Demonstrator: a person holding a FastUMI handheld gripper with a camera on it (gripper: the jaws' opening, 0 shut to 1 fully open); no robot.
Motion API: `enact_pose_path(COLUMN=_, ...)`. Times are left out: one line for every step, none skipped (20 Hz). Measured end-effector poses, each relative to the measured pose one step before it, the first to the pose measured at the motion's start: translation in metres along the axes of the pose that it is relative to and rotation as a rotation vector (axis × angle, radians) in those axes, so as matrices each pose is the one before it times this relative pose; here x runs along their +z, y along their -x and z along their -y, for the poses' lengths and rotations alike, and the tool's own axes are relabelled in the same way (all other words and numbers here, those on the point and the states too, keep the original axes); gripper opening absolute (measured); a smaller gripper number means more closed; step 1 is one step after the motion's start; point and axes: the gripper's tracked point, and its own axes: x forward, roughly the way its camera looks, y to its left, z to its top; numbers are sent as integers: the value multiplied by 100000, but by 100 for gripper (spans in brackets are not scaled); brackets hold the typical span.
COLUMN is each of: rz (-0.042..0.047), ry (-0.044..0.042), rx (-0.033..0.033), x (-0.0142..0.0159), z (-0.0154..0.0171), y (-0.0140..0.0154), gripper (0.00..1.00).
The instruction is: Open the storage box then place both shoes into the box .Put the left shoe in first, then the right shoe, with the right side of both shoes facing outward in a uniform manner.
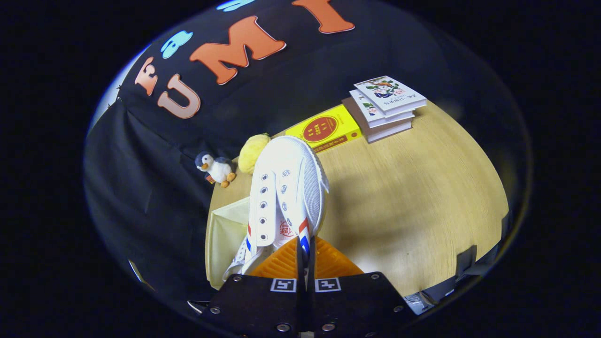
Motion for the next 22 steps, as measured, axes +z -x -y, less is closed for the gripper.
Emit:
enact_pose_path(rz=-109, ry=1529, rx=575, x=-403, z=-1310, y=-15, gripper=0)
enact_pose_path(rz=-658, ry=1058, rx=278, x=-542, z=-1255, y=-164, gripper=0)
enact_pose_path(rz=-1145, ry=981, rx=554, x=-655, z=-1313, y=-291, gripper=0)
enact_pose_path(rz=-1368, ry=503, rx=678, x=-567, z=-1189, y=-424, gripper=0)
enact_pose_path(rz=-950, ry=276, rx=574, x=-569, z=-1056, y=-375, gripper=0)
enact_pose_path(rz=-1190, ry=877, rx=361, x=-622, z=-1041, y=-608, gripper=0)
enact_pose_path(rz=-1129, ry=775, rx=-306, x=-657, z=-836, y=-551, gripper=0)
enact_pose_path(rz=-1604, ry=1398, rx=-640, x=-698, z=-725, y=-678, gripper=0)
enact_pose_path(rz=-1601, ry=822, rx=-880, x=-691, z=-579, y=-666, gripper=0)
enact_pose_path(rz=-1750, ry=664, rx=-758, x=-696, z=-571, y=-740, gripper=0)
enact_pose_path(rz=-1546, ry=821, rx=-1237, x=-570, z=-555, y=-699, gripper=0)
enact_pose_path(rz=-1421, ry=1150, rx=-2077, x=-511, z=-191, y=-795, gripper=0)
enact_pose_path(rz=-1366, ry=1540, rx=-2805, x=-511, z=52, y=-720, gripper=0)
enact_pose_path(rz=-932, ry=1612, rx=-3433, x=-432, z=140, y=-680, gripper=0)
enact_pose_path(rz=-1315, ry=1724, rx=-3787, x=-429, z=330, y=-677, gripper=0)
enact_pose_path(rz=-1065, ry=1734, rx=-3436, x=-403, z=216, y=-693, gripper=0)
enact_pose_path(rz=-1215, ry=1513, rx=-2819, x=-453, z=53, y=-654, gripper=0)
enact_pose_path(rz=-1194, ry=591, rx=-2363, x=-356, z=58, y=-560, gripper=0)
enact_pose_path(rz=-1282, ry=-61, rx=-1784, x=-337, z=33, y=-742, gripper=0)
enact_pose_path(rz=-1417, ry=-495, rx=-383, x=-253, z=-154, y=-526, gripper=0)
enact_pose_path(rz=-1453, ry=-483, rx=-93, x=-340, z=-252, y=-445, gripper=3)
enact_pose_path(rz=467, ry=-322, rx=2100, x=154, z=-662, y=54, gripper=4)
